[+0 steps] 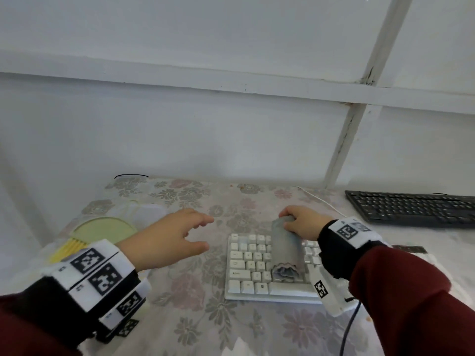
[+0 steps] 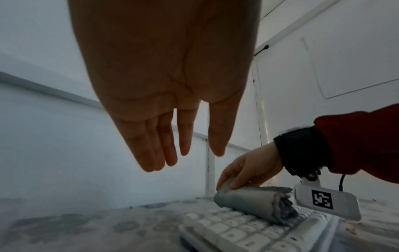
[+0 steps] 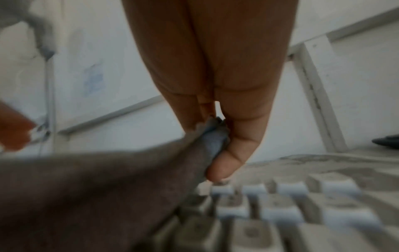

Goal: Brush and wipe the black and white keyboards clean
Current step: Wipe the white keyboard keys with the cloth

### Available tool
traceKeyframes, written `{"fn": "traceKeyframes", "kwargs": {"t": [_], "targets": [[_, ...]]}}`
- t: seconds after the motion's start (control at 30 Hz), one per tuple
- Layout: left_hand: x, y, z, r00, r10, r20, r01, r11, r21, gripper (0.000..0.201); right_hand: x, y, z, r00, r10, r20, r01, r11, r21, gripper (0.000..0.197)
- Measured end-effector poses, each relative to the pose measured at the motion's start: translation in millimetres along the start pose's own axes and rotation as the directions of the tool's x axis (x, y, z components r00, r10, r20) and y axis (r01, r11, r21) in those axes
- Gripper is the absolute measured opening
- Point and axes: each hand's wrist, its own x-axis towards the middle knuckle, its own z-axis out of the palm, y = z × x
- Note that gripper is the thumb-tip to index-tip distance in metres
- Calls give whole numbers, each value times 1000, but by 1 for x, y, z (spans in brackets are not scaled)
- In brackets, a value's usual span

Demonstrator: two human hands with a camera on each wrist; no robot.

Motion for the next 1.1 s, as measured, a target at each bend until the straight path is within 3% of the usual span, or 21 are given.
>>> {"fn": "traceKeyframes", "kwargs": {"t": [0.13,0.23,0.4,0.5,0.7,0.87,1.0,1.1], "targets": [[15,25,27,994,-50,99,47,998,33,61,-2,8,4,992,-115,-55,98,965,-241,43],[22,34,44,977,-111,183,107,994,36,73,-8,7,6,981,-195,-3,183,924,-336,39],[29,45,60,947,-190,258,183,982,51,93,-15,6,14,982,-152,115,187,887,-422,62],[31,47,66,937,-221,269,220,975,32,95,-17,5,18,977,-173,126,213,845,-490,55],[35,43,78,931,-234,279,236,971,27,116,-5,1,13,965,-171,197,240,876,-418,19],[35,35,79,944,-197,264,214,976,-34,119,10,-22,5,963,-203,176,250,917,-311,41],[35,33,81,961,-155,228,162,987,-12,120,17,-50,15,921,-303,242,356,910,-212,29],[36,33,81,967,-141,211,144,990,2,118,20,-61,32,898,-316,306,396,883,-251,32]]}}
